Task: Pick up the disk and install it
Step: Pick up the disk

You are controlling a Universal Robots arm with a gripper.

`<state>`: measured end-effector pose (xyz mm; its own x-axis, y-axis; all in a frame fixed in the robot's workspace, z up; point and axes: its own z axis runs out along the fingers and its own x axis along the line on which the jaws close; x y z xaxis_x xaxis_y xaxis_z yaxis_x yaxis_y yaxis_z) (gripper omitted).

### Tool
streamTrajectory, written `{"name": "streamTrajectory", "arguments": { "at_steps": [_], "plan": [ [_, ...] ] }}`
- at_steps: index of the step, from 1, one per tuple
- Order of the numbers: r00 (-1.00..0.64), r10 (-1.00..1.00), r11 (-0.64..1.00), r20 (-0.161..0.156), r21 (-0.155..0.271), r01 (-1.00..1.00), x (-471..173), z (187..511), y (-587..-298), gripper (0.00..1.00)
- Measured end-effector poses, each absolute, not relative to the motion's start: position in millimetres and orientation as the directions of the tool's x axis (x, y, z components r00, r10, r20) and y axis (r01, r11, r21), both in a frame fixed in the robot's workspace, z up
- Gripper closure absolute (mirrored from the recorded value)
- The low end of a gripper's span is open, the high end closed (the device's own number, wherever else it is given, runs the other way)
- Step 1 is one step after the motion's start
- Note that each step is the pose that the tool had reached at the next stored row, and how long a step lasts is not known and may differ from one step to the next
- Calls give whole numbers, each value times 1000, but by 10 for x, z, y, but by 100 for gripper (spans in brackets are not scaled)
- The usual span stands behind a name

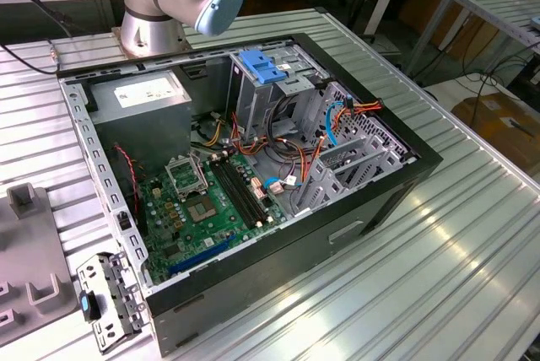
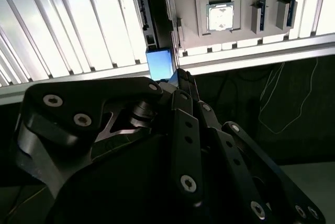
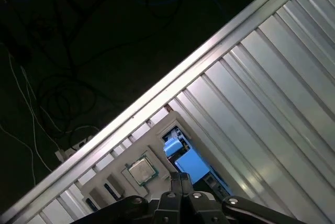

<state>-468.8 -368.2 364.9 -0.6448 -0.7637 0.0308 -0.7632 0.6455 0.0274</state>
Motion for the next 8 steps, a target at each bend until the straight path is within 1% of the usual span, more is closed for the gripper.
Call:
{"name": "streamTrajectory", "arguments": {
  "at_steps": [8],
  "plan": [
    [-639,-769,639,31,27,-769,-4688,3649,-3682,89]
  ]
}}
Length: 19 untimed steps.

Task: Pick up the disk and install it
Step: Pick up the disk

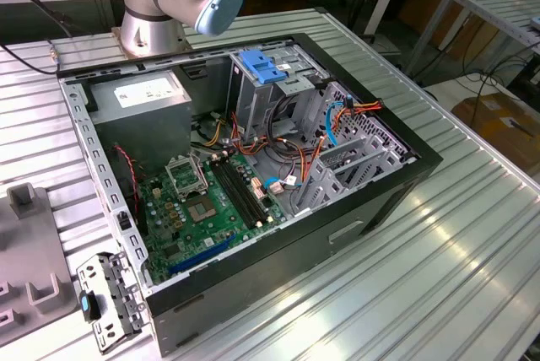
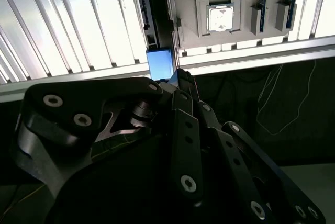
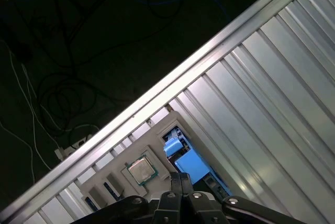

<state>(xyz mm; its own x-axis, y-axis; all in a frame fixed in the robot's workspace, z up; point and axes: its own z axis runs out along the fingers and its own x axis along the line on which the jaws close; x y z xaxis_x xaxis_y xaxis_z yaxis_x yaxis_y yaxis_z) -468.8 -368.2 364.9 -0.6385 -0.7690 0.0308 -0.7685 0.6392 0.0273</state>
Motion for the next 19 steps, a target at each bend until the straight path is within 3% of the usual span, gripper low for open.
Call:
{"name": "streamTrajectory", "arguments": {
  "at_steps": [19],
  "plan": [
    [-615,-788,616,31,27,-787,-4688,3649,-3682,89]
  ]
}}
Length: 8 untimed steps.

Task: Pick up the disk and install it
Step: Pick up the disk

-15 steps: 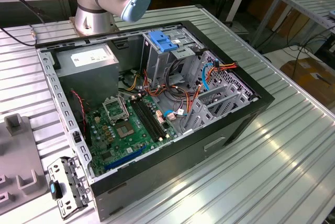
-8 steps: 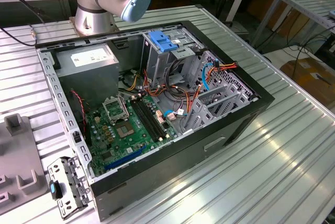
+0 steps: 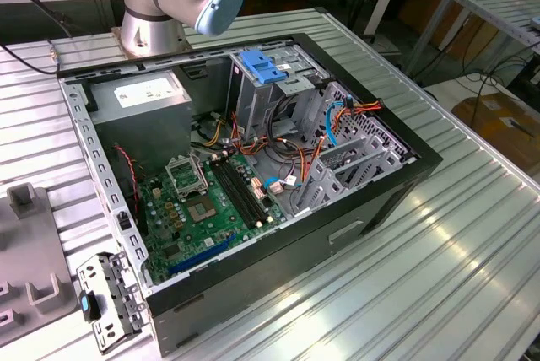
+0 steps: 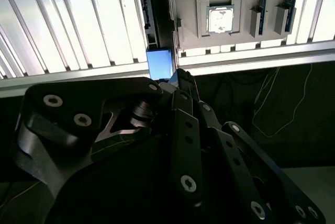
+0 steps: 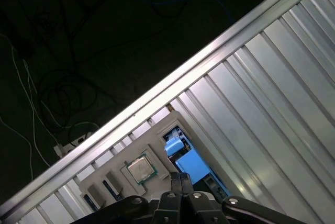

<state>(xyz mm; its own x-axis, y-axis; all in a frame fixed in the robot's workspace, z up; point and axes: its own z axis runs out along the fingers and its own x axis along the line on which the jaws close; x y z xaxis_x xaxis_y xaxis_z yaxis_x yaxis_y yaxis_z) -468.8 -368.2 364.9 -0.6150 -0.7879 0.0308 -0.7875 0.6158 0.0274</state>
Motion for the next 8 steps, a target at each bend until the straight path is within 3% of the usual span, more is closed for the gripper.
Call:
{"name": "streamTrajectory", "arguments": {
  "at_steps": [8],
  "plan": [
    [-602,-798,603,31,27,-797,-4688,3649,-3682,89]
  ]
}}
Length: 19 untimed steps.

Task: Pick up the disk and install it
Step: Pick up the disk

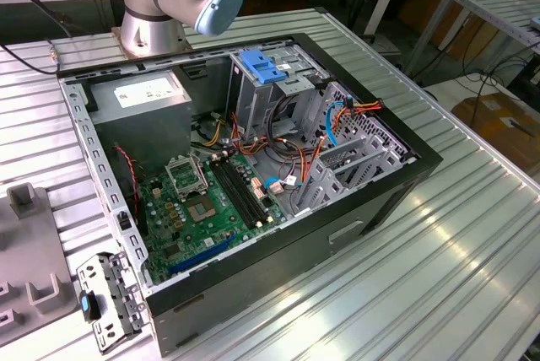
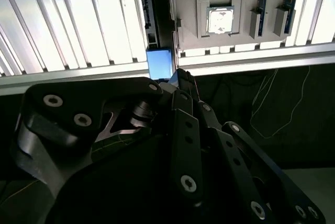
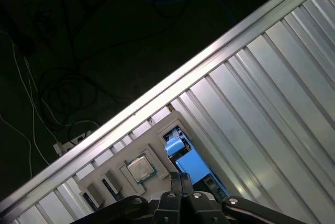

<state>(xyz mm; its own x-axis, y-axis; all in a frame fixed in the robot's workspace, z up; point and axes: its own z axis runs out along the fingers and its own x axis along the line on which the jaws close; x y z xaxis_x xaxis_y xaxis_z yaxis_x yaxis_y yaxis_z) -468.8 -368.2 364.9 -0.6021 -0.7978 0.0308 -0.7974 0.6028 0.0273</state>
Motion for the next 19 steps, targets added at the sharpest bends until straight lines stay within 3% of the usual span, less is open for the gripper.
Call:
{"name": "streamTrajectory", "arguments": {
  "at_steps": [19],
  "plan": [
    [-584,-811,585,31,27,-810,-4688,3649,-3682,89]
  ]
}}
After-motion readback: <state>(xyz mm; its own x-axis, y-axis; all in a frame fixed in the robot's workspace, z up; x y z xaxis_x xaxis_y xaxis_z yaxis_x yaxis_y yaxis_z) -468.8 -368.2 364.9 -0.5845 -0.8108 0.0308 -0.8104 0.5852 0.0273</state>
